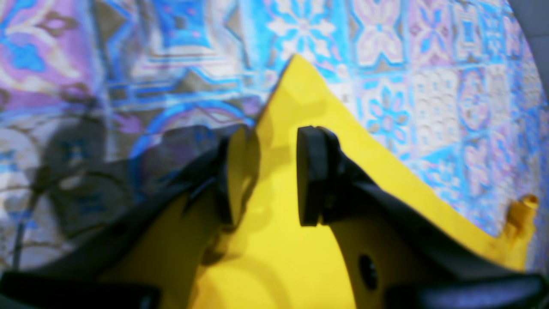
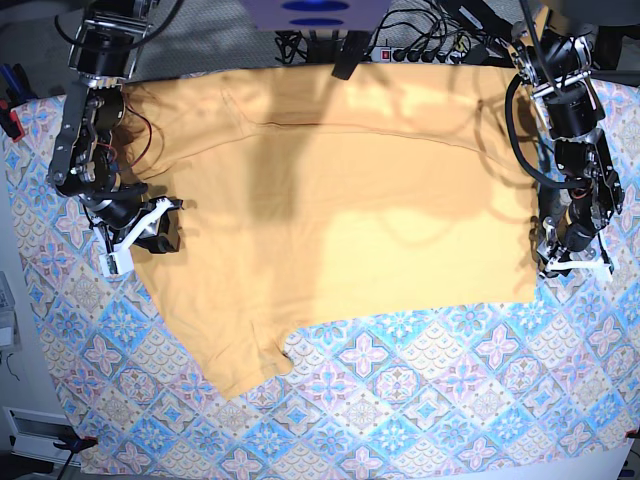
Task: Fold the T-shirt properly
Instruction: 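Move both grippers down the shirt sides and grasp the side edges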
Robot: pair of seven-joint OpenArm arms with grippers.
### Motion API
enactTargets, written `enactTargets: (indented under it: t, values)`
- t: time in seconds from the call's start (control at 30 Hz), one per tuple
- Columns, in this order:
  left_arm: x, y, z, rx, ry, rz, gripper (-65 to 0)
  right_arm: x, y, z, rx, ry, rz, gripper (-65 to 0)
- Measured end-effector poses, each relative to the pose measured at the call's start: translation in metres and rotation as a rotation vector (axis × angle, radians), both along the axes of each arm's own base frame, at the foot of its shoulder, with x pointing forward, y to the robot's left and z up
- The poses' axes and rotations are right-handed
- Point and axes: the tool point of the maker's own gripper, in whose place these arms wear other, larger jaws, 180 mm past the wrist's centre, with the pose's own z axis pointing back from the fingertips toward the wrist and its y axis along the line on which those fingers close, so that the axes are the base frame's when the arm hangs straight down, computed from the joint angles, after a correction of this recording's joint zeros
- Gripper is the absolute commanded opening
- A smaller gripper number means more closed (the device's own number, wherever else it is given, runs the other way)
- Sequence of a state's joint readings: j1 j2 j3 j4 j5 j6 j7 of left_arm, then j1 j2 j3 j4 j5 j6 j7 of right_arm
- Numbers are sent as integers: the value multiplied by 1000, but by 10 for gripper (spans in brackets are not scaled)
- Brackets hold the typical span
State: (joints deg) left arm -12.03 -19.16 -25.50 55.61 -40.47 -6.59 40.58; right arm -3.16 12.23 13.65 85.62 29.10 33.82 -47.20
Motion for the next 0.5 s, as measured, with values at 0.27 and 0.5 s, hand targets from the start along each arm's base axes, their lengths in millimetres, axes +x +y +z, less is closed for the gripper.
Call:
enactTargets:
  t: [0.27, 0.5]
  values:
    - [10, -2, 2, 50, -16, 2, -443, 1, 1, 0, 2, -1, 0, -523]
    - [0, 0, -31, 8, 48, 57, -443, -1, 1, 0, 6, 0, 0, -523]
